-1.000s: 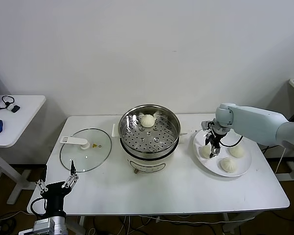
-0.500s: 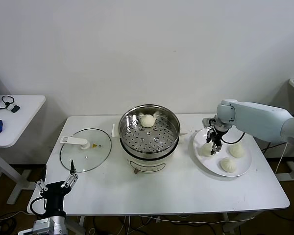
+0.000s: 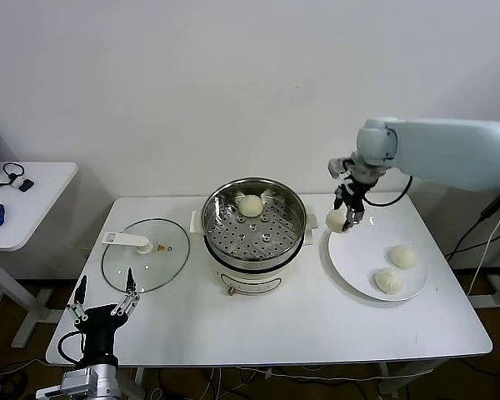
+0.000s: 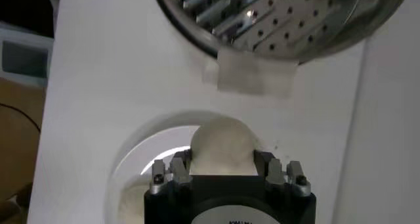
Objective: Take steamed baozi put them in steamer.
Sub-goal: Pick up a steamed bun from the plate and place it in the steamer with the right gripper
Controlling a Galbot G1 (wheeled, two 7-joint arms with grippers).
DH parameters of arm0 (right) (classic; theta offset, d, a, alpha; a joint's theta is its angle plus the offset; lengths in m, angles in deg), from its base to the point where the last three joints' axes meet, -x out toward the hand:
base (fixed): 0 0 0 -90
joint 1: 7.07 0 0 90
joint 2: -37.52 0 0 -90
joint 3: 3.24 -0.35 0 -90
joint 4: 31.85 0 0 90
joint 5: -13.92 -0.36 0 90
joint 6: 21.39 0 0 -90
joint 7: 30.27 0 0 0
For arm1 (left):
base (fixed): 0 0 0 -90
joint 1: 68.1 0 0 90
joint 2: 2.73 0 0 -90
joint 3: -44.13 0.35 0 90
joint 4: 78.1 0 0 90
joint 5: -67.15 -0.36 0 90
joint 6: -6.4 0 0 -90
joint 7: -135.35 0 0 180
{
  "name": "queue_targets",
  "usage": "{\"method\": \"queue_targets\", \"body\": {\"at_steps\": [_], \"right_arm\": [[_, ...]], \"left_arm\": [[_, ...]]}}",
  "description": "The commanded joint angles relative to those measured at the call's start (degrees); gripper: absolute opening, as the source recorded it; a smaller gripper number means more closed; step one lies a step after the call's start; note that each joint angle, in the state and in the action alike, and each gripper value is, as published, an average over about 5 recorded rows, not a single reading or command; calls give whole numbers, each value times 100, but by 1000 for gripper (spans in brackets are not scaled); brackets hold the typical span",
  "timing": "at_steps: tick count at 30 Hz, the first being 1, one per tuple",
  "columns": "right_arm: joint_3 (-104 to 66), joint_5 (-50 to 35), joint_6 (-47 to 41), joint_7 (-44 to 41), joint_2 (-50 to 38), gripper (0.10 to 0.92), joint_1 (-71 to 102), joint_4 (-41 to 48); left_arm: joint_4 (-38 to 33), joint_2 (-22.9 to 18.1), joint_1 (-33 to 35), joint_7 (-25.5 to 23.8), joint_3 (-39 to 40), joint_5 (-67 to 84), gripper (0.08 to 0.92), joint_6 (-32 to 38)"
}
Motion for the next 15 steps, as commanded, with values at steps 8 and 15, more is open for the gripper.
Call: {"method": "queue_targets", "body": {"at_steps": [8,15], "right_arm": [[-325,-1244,-429,79,1365,636,-521,-67],[-652,-1095,-465,84,2054,636,246,737]], "left_arm": [[-69,-280,3,-31,28,45,823,-52],[-59,-280,17,-27,14,51,823,-62]]}}
